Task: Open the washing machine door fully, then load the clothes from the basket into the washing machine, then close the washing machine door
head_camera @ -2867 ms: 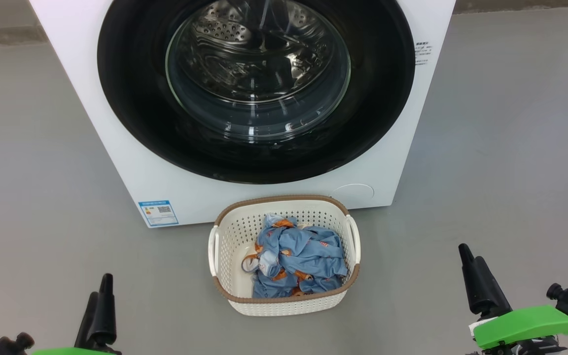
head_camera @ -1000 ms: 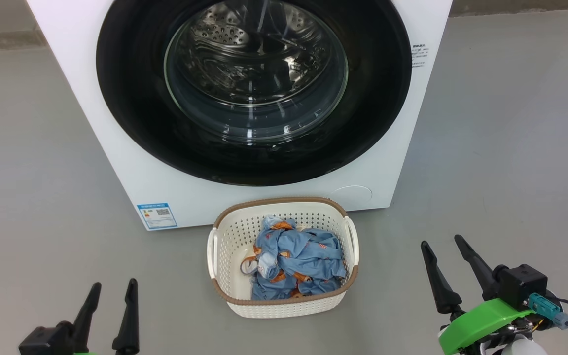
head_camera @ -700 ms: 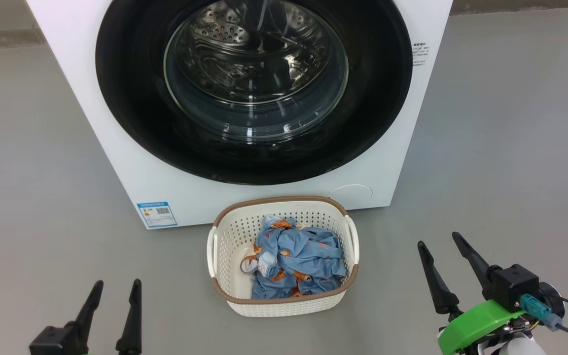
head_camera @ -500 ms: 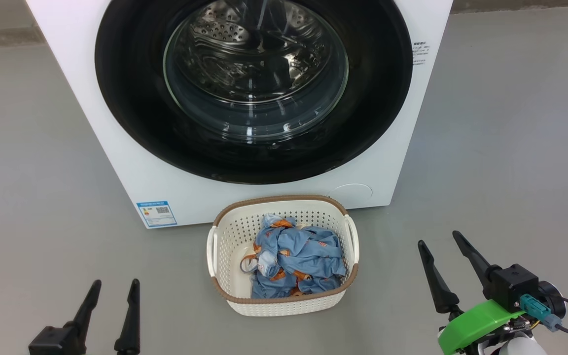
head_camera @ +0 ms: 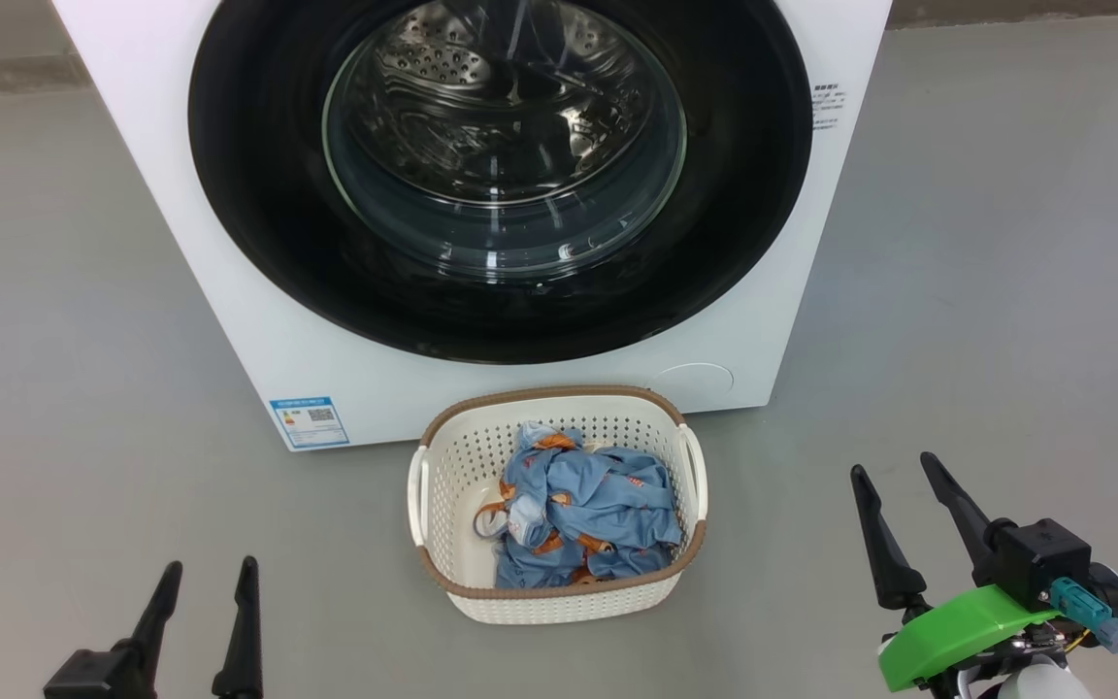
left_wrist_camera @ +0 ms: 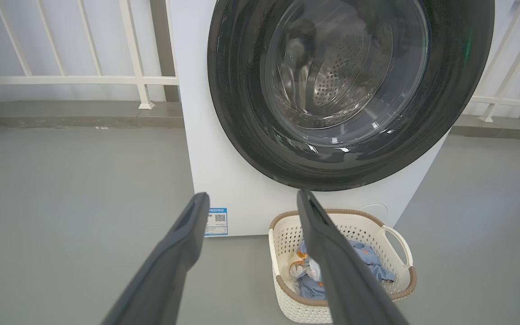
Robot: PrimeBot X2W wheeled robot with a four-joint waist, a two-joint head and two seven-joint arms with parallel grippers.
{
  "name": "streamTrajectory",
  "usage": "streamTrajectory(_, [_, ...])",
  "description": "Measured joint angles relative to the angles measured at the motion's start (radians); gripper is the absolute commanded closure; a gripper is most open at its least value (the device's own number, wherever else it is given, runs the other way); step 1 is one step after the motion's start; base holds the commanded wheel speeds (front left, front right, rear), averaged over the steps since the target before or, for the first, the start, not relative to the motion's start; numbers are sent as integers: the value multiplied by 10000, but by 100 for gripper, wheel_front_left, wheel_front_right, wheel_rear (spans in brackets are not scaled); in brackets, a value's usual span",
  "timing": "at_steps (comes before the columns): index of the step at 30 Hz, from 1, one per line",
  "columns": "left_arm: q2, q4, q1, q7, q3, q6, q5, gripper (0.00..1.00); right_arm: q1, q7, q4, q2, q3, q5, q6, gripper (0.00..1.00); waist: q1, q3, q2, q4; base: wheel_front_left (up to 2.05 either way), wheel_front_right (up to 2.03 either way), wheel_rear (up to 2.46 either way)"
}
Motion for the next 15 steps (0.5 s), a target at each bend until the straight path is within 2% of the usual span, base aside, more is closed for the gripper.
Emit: streamTrajectory(15, [-215,151,-42,0,449,2,219,0,-2,0,399,249,-569,-58,0,0,1,-47,0,53,0,0,0])
